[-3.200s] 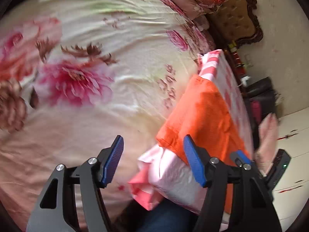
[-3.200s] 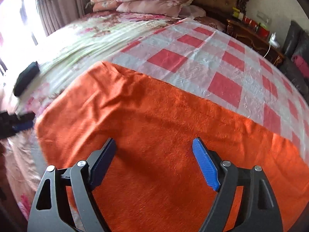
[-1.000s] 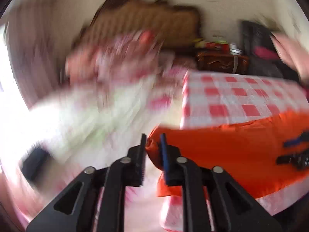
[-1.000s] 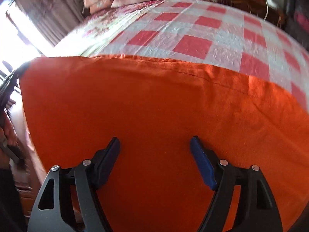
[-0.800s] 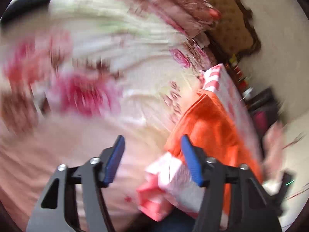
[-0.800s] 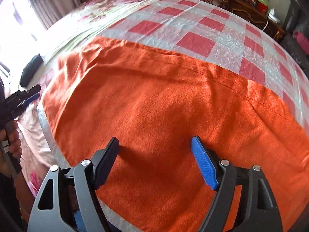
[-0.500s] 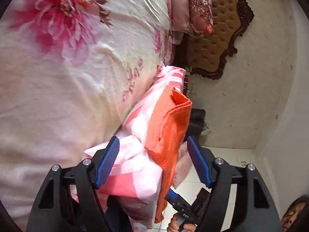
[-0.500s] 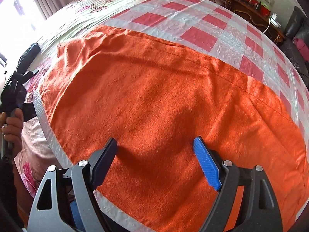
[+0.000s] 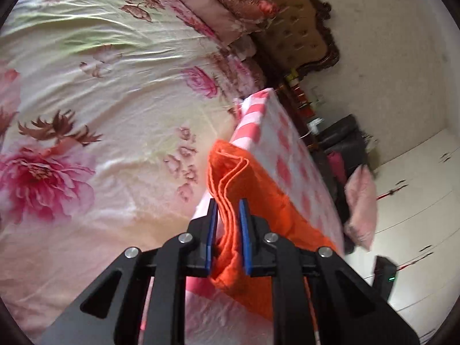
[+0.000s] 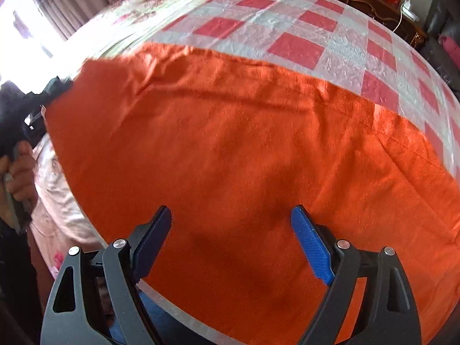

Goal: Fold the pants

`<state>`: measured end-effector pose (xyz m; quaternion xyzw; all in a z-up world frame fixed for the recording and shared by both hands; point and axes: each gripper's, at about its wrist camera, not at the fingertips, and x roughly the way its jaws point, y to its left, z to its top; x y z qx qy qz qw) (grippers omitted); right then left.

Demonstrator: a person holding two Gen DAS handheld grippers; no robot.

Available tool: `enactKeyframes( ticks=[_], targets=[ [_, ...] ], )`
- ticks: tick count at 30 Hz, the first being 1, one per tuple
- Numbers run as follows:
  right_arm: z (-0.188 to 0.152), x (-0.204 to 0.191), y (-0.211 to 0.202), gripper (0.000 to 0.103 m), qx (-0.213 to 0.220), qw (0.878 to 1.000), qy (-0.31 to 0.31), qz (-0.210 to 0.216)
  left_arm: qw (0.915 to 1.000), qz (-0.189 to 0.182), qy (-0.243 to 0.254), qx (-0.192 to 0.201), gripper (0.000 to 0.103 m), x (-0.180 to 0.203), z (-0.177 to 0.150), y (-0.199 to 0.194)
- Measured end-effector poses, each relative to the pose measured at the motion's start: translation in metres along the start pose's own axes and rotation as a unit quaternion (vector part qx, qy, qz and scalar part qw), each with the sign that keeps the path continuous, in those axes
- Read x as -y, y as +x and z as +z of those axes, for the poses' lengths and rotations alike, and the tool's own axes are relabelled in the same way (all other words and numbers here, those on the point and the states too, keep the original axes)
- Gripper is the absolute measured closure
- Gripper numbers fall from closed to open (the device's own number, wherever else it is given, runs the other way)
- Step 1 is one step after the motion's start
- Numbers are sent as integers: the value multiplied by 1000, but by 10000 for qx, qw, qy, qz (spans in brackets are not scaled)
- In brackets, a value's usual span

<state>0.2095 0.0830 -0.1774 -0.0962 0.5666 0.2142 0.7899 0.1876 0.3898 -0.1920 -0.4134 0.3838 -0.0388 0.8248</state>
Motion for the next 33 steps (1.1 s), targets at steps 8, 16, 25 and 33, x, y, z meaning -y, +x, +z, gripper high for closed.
enactKeyframes(
  ticks=[8,16,25,33],
  targets=[
    [70,-20,-5,33,751,9908,-1121,-51,9891,715,1282,-75,51,19,14,-8],
    [117,-32,26,28,732,9818,-1599,721,9731,712,1890,-1108,101,41,50,82],
    [132,-52,29,28,980,9650,-2258,911,9561,640,2846,-282,102,103,52,6],
    [150,-68,29,97,666,9568,-2445,1427,9472,666,3138,1,102,121,52,-5]
  ],
)
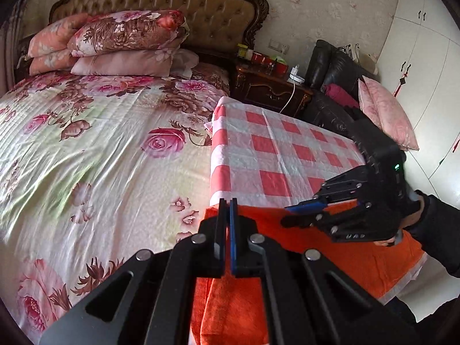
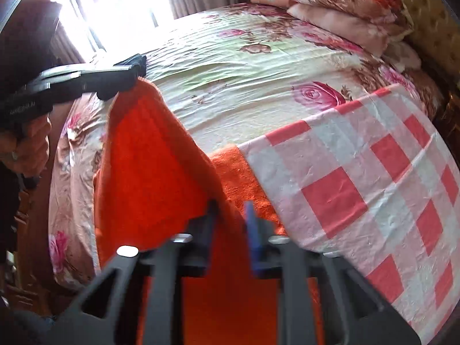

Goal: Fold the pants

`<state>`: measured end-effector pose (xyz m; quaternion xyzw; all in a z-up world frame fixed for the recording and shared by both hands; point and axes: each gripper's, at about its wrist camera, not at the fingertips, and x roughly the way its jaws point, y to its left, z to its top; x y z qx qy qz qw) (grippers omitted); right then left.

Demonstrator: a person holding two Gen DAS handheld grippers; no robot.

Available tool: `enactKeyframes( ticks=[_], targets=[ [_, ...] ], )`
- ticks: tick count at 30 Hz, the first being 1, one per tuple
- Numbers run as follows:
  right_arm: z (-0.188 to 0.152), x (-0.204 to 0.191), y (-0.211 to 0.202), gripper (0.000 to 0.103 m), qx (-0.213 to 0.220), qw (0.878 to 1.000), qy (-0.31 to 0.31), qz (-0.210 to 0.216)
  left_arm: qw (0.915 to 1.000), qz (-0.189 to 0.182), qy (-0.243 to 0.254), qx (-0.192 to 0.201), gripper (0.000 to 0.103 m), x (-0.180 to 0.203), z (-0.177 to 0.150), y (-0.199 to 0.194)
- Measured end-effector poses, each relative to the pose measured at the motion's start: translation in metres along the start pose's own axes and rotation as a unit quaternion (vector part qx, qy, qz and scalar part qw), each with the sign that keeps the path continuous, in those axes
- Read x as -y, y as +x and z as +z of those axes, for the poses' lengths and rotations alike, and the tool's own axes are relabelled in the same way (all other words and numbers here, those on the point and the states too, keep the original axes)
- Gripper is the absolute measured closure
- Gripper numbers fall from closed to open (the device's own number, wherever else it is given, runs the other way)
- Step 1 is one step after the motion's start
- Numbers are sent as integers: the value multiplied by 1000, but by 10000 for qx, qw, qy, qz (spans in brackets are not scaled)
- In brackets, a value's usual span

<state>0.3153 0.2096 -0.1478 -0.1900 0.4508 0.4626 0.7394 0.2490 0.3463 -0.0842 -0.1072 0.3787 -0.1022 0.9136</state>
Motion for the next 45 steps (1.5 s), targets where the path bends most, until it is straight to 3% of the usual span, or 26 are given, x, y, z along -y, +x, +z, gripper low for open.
enactKeyframes(
  ticks=[4,5,6,7,8,9,11,13,15,17,19,21,23,27,30,33,34,35,36,39,40,42,43,45],
  targets=[
    [6,1,-4,97,163,9991,25,-397,9996,36,-258,104,102,-12,2,13],
    [7,4,3,96,111,9982,105,-575,9993,49,-373,1,102,-19,1,24],
    [5,6,7,88,69,9978,134,-640,9976,53,-647,-232,100,-29,-4,39],
    [2,8,18,86,-124,9964,159,-826,9959,179,-796,-396,93,-35,-9,49],
    [-1,8,23,72,-239,9945,181,-1008,9940,353,-910,-498,85,-40,-16,52],
    [-4,9,22,49,-220,9930,223,-1137,9930,309,-1048,-455,74,-45,-24,48],
    [-14,6,4,24,136,9933,262,-1117,9874,393,-1481,-396,72,-60,-42,32],
    [-22,0,-11,22,318,9934,276,-1065,9757,325,-2149,-259,72,-76,-70,10],
    [-30,-5,-19,22,373,9921,371,-1138,9580,47,-2856,-235,71,-86,-101,-4],
    [-40,-10,-21,22,334,9893,479,-1339,9348,-456,-3514,-237,63,-91,-130,-8],
    [-48,-22,-22,22,303,9895,440,-1341,9159,-746,-3929,-347,57,-91,-147,-3],
    [-57,-41,-21,22,250,9913,309,-1254,9047,-882,-4129,-572,59,-90,-153,9],
    [-62,-56,-17,22,163,9906,104,-1355,9127,-794,-3964,-595,98,-88,-146,11],
    [-72,-62,-15,18,70,9909,216,-1326,9285,-526,-3657,-378,97,-80,-136,-12],
    [-80,-59,0,18,-165,9877,242,-1535,9191,-585,-3846,-626,97,-88,-157,-4],
    [-84,-55,5,18,-223,9870,357,-1549,9011,-863,-4213,-551,91,-96,-177,2],
    [-85,-52,6,18,-269,9857,397,-1614,8909,-949,-4421,-435,65,-102,-183,1],
    [-86,-51,8,18,-313,9848,416,-1657,8785,-1045,-4648,-350,48,-109,-191,1],
    [-87,-49,7,18,-295,9850,452,-1641,8635,-1246,-4880,-275,39,-116,-200,3],
    [-90,-41,8,15,-279,9852,787,-1499,8062,-2187,-5489,-299,39,-129,-233,27],
    [-91,-40,8,14,-243,9851,845,-1480,7932,-2464,-5561,-281,39,-130,-241,35],
    [-92,-44,7,14,-190,9842,836,-1548,7573,-3124,-5735,-28,43,-130,-254,48],
    [-92,-43,7,14,-178,9839,876,-1547,7446,-3375,-5758,110,44,-130,-257,53],
    [-93,-44,7,14,-172,9839,865,-1555,7276,-3751,-5738,260,53,-128,-258,64]
  ],
)
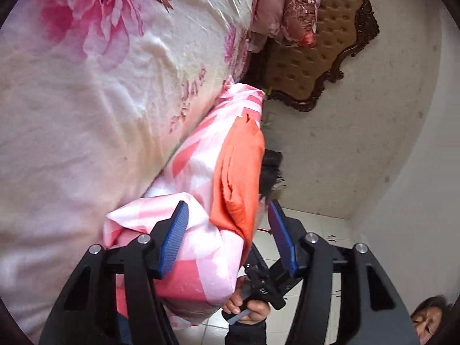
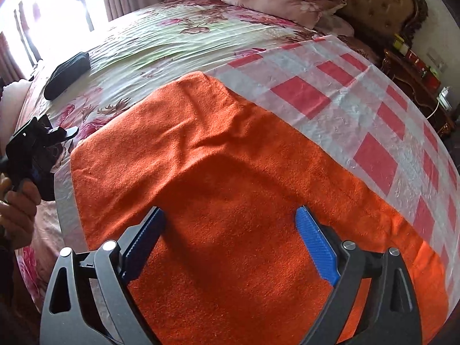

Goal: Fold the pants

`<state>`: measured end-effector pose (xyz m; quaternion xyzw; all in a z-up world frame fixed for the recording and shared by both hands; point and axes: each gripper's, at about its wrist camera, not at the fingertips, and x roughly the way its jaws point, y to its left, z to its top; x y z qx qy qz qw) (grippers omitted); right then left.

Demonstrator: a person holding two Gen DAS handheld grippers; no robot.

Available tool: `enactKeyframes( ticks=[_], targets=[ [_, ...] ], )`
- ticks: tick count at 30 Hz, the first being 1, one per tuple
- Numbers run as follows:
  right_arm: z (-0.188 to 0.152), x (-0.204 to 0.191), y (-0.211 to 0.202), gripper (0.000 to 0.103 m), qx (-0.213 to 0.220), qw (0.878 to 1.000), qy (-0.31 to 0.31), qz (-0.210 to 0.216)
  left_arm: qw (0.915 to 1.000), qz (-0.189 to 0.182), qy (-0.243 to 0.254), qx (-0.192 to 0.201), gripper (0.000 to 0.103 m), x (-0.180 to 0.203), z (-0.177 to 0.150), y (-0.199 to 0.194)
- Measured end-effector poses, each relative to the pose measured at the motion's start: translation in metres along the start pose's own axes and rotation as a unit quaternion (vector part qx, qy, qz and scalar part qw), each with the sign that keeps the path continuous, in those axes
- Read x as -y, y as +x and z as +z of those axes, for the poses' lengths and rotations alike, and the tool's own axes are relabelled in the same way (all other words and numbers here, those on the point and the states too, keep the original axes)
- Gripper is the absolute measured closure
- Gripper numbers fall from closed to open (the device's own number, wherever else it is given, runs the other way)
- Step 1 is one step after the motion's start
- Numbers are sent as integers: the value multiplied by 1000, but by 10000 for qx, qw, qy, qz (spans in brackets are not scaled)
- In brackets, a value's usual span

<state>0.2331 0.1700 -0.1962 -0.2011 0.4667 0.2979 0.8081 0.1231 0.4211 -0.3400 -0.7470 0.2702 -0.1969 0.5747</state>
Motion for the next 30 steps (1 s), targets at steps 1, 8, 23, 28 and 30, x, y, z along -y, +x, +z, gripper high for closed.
enactKeyframes(
  ticks=[1,8,23,28,30],
  targets=[
    [0,0,0,14,-8,10000,-1,2,9999,-96,-6,-33,63,-1,1,4],
    [0,0,-1,13,-33,10000,9,12,9927,628,941,418,92,49,0,-1],
    [-19,153,-20,12,-481,8728,3683,3167,4690,5471,6933,28,93,209,-234,252],
    [-68,190,-28,12,-406,8384,4076,3596,3807,5227,7594,-717,92,140,-319,309],
    [-83,197,-29,12,-370,8325,4129,3675,3783,5196,7629,-704,92,128,-330,311]
  ],
)
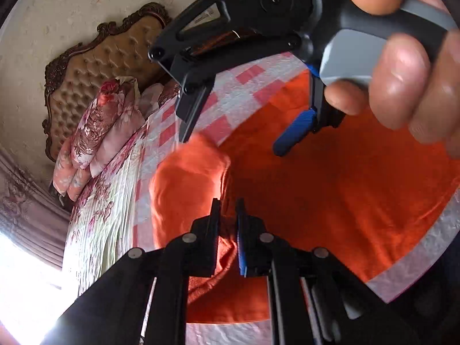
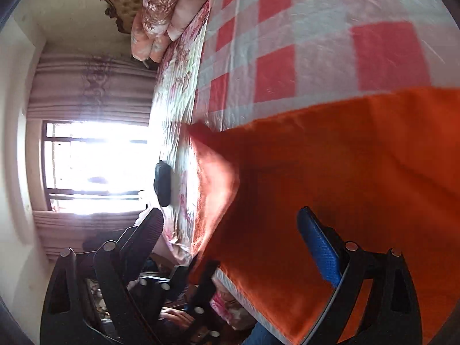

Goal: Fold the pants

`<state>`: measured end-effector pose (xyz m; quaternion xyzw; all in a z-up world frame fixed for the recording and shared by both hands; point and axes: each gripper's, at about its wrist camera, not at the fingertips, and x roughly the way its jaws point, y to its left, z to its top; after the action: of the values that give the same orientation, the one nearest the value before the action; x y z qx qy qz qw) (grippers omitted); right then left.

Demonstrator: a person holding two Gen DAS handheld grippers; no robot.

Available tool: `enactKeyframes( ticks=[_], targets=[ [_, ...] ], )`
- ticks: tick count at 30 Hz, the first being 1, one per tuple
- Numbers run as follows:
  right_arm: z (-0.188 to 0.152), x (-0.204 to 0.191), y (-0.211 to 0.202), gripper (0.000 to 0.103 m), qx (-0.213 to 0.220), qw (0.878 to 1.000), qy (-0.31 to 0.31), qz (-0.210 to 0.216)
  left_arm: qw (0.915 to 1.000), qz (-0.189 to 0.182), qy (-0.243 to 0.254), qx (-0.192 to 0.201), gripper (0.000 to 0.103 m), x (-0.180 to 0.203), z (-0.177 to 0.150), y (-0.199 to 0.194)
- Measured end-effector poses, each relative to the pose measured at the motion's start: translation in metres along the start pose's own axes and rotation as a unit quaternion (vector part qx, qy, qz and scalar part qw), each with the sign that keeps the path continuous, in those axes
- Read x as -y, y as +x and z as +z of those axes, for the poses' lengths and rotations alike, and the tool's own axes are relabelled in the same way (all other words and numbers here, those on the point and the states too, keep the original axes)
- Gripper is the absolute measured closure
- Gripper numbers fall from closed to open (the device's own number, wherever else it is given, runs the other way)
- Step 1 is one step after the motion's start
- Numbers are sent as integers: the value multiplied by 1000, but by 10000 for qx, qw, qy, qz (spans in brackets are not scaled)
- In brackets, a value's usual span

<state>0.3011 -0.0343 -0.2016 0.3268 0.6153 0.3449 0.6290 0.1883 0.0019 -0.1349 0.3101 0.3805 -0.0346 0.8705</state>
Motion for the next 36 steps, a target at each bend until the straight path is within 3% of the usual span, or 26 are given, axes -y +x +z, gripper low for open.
enactKeyframes(
  ticks=[3,9,13,14,15,16,17,18,22,26,27,29,36],
  targets=[
    [-4,7,-1,12,-8,9999,37,98,9998,-34,-195,62,93,6,-2,-5],
    [-3,-3,7,12,-135,9997,-40,184,9972,59,-719,176,93,-18,-1,-13],
    [3,-21,34,12,-248,9996,-119,106,9972,68,-709,222,93,-25,-1,-23],
    [7,-25,40,19,-217,9997,-104,53,9973,39,-697,222,93,-22,-3,-27],
    [12,-30,47,38,-135,9998,-154,-45,9976,32,-650,221,93,-20,-4,-28],
    [16,-33,50,50,-23,9996,-240,-176,9979,34,-618,215,93,-19,-5,-30],
    [20,-35,50,83,128,9983,-335,-468,9980,26,-605,194,93,-16,-6,-32],
    [21,-38,48,95,267,9953,-457,-815,9981,45,-586,188,93,-13,-6,-33],
    [5,-55,5,95,941,9782,-1243,-1369,9973,-98,-582,433,93,14,1,-45],
    [1,-16,-29,95,1089,9733,-1000,-1755,9965,-428,-448,564,93,69,13,-42],
    [-2,-1,-34,90,1063,9729,-882,-1854,9963,-487,-442,560,93,79,16,-39],
    [-5,18,-42,83,1051,9753,-824,-1761,9968,-475,-341,542,93,100,18,-35],
    [-10,29,-55,83,1177,9780,-856,-1492,9988,-212,-113,425,93,122,11,-28]
  ],
)
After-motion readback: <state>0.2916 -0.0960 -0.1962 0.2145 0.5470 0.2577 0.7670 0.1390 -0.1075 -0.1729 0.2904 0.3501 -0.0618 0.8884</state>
